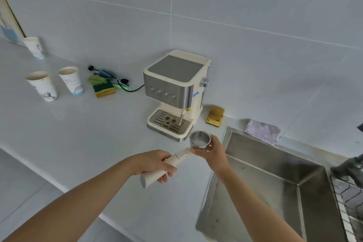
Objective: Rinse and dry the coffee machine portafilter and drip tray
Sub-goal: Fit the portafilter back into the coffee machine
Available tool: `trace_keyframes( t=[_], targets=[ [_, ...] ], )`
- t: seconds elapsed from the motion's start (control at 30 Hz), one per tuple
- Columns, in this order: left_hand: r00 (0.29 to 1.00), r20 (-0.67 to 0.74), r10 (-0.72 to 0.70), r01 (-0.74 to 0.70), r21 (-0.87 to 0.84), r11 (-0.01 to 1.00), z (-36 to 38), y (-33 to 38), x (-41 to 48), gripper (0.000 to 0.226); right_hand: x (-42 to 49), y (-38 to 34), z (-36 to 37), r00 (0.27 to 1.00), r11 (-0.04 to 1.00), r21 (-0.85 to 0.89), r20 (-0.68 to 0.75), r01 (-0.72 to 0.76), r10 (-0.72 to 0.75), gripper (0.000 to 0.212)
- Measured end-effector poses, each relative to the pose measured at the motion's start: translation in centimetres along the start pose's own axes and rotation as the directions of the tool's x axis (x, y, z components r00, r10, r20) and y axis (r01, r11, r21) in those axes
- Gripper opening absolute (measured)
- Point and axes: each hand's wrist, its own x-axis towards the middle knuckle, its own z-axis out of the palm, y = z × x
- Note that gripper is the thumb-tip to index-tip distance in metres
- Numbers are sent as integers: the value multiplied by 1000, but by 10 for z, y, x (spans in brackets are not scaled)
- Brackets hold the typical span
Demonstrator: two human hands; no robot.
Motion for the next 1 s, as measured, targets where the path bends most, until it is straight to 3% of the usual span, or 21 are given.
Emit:
trace_keyframes(
  t=[0.17, 0.37, 0.5, 0.63, 0.73, 0.83, 0.93, 1.0],
  targets=[
    [994, -99, -40, 69, 315, 947, -57, -32, -23, 32, 7, -18, 70, 999, 999, 20, -25, -37, 38, 56],
    [943, -330, 43, 189, 639, 746, -107, -47, -12, 29, 38, -33, 117, 998, 999, 0, -47, -46, 46, 55],
    [953, -298, 55, 176, 691, 701, -138, -52, 6, 21, 64, -37, 126, 1000, 993, -114, -2, -21, 21, 61],
    [959, -281, 33, 177, 685, 706, -168, -59, 21, 20, 70, -52, 118, 1000, 961, -277, 17, 0, 5, 51],
    [960, -280, 29, 177, 680, 712, -188, -59, 33, 25, 72, -80, 99, 971, 886, -440, -106, 147, -214, 45],
    [959, -278, 61, 162, 709, 686, -207, -59, 48, 28, 84, -110, 84, 853, 809, -522, -260, 270, -453, 46],
    [960, -257, 116, 119, 743, 658, -221, -61, 66, 18, 109, -128, 78, 775, 744, -635, -357, 208, -522, 60],
    [965, -229, 126, 96, 758, 645, -229, -62, 76, 18, 123, -136, 77, 799, 714, -696, -388, 73, -460, 54]
  ],
)
